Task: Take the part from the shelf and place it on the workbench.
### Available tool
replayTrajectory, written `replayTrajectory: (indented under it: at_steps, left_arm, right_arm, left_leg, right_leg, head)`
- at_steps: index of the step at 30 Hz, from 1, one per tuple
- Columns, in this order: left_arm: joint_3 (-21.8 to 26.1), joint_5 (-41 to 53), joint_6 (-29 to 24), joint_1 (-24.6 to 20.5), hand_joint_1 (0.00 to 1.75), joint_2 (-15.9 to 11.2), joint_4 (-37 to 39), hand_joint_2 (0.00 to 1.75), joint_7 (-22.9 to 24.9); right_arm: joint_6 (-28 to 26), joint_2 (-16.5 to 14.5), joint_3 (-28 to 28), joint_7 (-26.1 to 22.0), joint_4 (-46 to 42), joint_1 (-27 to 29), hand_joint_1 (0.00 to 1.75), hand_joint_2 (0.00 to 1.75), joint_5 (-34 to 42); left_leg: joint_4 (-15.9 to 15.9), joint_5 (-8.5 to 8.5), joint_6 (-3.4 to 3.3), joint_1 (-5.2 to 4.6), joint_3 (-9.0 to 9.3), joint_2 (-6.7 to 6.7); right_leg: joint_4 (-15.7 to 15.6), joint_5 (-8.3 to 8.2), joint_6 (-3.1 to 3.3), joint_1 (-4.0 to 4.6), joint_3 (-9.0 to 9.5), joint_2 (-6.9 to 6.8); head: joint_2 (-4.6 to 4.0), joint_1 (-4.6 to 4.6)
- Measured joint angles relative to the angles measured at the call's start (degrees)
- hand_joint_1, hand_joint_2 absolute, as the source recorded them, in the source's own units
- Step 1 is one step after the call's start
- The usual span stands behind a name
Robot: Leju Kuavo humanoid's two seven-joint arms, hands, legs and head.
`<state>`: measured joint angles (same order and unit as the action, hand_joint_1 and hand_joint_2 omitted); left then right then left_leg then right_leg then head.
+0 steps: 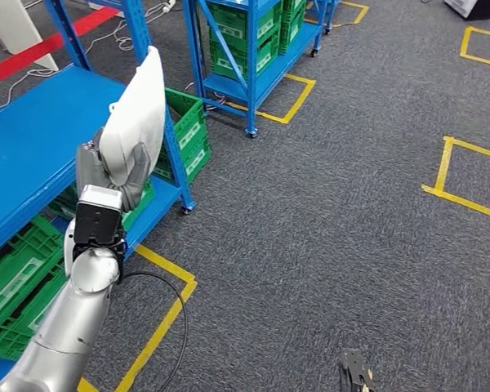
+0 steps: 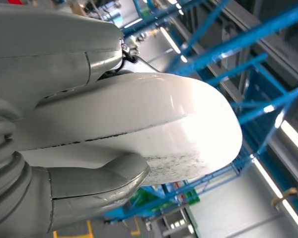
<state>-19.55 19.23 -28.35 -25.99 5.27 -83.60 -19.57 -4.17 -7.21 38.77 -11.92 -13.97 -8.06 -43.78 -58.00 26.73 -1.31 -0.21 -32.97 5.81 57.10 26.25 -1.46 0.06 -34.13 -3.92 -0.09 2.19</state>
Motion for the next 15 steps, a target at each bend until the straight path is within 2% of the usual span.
replayTrajectory:
  at_steps: [2,7,8,10,11,12,14,15]
  left_arm:
    - [0.0,0.0,0.0,0.0,1.75,0.0,0.0,1.75,0.0]
    - [0.0,0.0,0.0,0.0,1.75,0.0,0.0,1.75,0.0]
    - [0.0,0.0,0.0,0.0,1.75,0.0,0.0,1.75,0.0]
    - [0.1,0.0,0.0,0.2,1.75,-0.2,0.1,1.75,0.0]
    - [0.1,0.0,0.0,0.4,1.75,-0.3,0.1,1.75,0.0]
    - [0.2,0.0,0.0,0.6,1.75,-0.4,0.2,1.75,0.0]
    - [0.3,0.0,0.0,0.5,1.75,-0.4,0.2,1.75,0.0]
    - [0.3,0.0,0.0,0.5,1.75,-0.4,0.2,1.75,0.0]
  right_arm:
    - [0.0,0.0,0.0,0.0,0.0,0.1,0.0,0.0,0.0]
    - [0.0,0.0,0.0,0.0,0.0,0.2,0.0,0.0,0.0]
    - [0.0,0.0,0.0,0.0,0.0,0.2,0.0,0.0,0.0]
    - [0.0,0.0,0.0,-0.1,0.0,0.4,0.0,0.0,0.2]
    - [0.1,0.0,0.0,-0.1,0.0,0.4,0.0,0.0,0.3]
    - [0.1,0.0,0.0,-0.1,0.0,0.5,0.0,0.0,0.4]
    - [0.1,0.0,0.0,-0.1,0.0,0.5,0.0,0.0,0.4]
    - [0.1,0.0,0.0,-0.1,0.0,0.5,0.0,0.0,0.4]
  left_leg:
    - [0.1,-0.05,0.22,0.01,0.1,0.5]
    - [0.1,-0.03,0.4,0.04,0.18,0.94]
    - [-0.8,0.74,0.66,0.18,-0.07,0.02]
    - [-9.5,4.67,1.18,0.46,-3.8,-3.17]
    - [-12.7,5.77,1.31,0.59,-5.23,-4.93]
    - [-13.8,5.37,1.19,0.6,-5.79,-5.75]
    - [-6.2,1.26,0.65,0.67,-2.48,-7.72]
    - [-3.1,0.16,0.44,0.72,-1.13,-8.79]
  right_leg:
    - [0.1,-0.05,0.22,0.02,-0.18,0.66]
    - [0.0,-0.15,0.41,0.05,-0.26,1.13]
    - [-0.1,-0.31,0.67,-0.08,-0.24,1.67]
    - [-0.2,-0.66,1.25,-0.25,-0.16,4.38]
    - [-0.3,-0.79,1.46,-0.31,-0.12,5.91]
    - [-0.2,-0.81,1.5,-0.25,-0.11,7.31]
    - [0.1,-0.79,1.37,-0.22,-0.15,8.76]
    - [0.2,-0.83,1.19,-0.26,-0.33,9.43]
  head:
    - [0.0,-0.05]
    - [0.0,0.01]
    - [0.0,-0.06]
    - [0.0,-0.24]
    - [0.0,-0.34]
    - [0.0,-0.35]
    - [0.0,-0.33]
    - [0.0,-0.34]
